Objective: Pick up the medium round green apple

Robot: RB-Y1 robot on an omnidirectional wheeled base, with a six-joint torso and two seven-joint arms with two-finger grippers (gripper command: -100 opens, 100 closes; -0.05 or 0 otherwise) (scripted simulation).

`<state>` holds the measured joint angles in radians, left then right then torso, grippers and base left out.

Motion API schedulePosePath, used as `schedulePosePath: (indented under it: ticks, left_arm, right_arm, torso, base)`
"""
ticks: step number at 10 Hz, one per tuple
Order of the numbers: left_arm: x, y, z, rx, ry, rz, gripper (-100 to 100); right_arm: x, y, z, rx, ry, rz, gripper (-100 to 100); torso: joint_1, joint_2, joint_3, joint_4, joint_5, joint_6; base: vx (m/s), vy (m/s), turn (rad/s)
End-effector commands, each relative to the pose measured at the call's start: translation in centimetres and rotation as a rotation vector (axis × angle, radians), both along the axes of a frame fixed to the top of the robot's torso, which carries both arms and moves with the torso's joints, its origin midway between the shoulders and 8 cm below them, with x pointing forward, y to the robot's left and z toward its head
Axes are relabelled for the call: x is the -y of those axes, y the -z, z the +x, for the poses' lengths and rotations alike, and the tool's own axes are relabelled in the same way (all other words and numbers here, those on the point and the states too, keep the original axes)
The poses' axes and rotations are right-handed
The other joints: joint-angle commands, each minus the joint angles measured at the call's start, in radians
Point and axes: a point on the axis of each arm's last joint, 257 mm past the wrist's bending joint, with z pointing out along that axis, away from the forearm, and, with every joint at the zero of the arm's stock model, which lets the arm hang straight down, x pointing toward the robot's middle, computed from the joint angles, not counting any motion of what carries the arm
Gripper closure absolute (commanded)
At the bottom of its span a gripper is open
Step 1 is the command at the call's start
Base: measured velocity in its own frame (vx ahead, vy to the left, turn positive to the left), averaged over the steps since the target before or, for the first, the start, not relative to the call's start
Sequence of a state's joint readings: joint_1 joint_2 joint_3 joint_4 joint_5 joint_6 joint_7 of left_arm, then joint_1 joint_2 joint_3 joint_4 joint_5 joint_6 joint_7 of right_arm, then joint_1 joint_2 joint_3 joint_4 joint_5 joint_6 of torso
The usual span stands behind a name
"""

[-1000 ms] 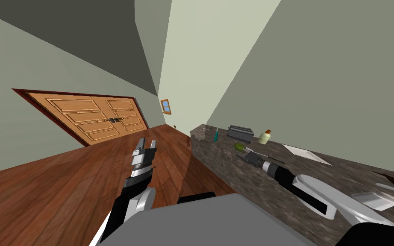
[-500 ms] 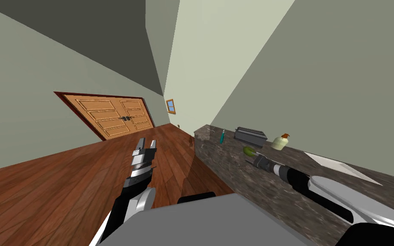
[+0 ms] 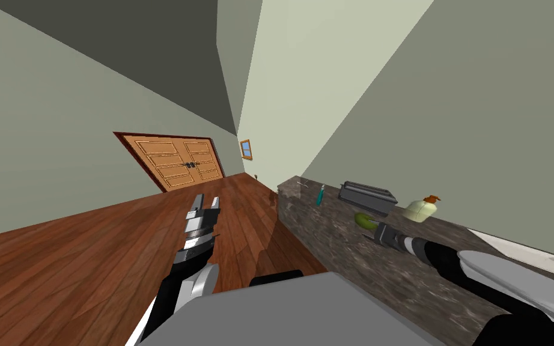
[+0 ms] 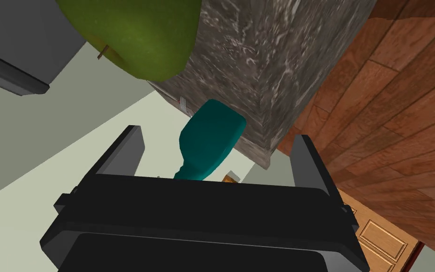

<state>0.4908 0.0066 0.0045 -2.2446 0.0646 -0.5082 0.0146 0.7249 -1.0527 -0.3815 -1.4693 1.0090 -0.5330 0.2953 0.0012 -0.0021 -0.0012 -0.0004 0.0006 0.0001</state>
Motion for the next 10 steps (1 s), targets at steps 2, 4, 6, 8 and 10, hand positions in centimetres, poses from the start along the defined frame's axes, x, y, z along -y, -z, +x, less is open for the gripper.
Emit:
schedulePosePath:
  ticks: [2, 4, 6, 8, 10]
  left_arm:
    - [0.0, 0.0, 0.0, 0.000, 0.000, 0.000, 0]
    - [0.0, 0.0, 0.0, 0.000, 0.000, 0.000, 0]
    - [0.0, 0.0, 0.0, 0.000, 0.000, 0.000, 0]
    - [0.0, 0.0, 0.0, 0.000, 0.000, 0.000, 0]
    - [0.0, 0.0, 0.0, 0.000, 0.000, 0.000, 0]
  right_arm:
    - [4.4, 0.4, -3.6, -0.117, 0.003, -0.138, -100]
    - [7.1, 0.4, -5.7, -0.193, 0.001, -0.220, -100]
    - [9.2, 0.2, -7.5, -0.256, -0.003, -0.283, -100]
    - [9.9, 0.1, -8.1, -0.279, -0.005, -0.307, -100]
    - [10.2, 0.1, -8.6, -0.294, -0.009, -0.319, -100]
  torso:
    - [0.000, 0.000, 0.000, 0.000, 0.000, 0.000]
    - [-0.001, 0.001, 0.000, 0.000, 0.000, 0.000]
    - [-0.001, 0.001, 0.001, 0.000, 0.000, 0.000]
    - [-0.001, 0.003, 0.001, 0.001, 0.000, 0.001]
    - [-0.001, 0.003, 0.002, 0.001, 0.000, 0.000]
  base:
    - [0.056, 0.012, 0.162]
    - [0.045, 0.012, 0.147]
    - [0.037, 0.007, 0.115]
    - [0.020, 0.002, 0.041]
    - [0.020, 0.000, 0.078]
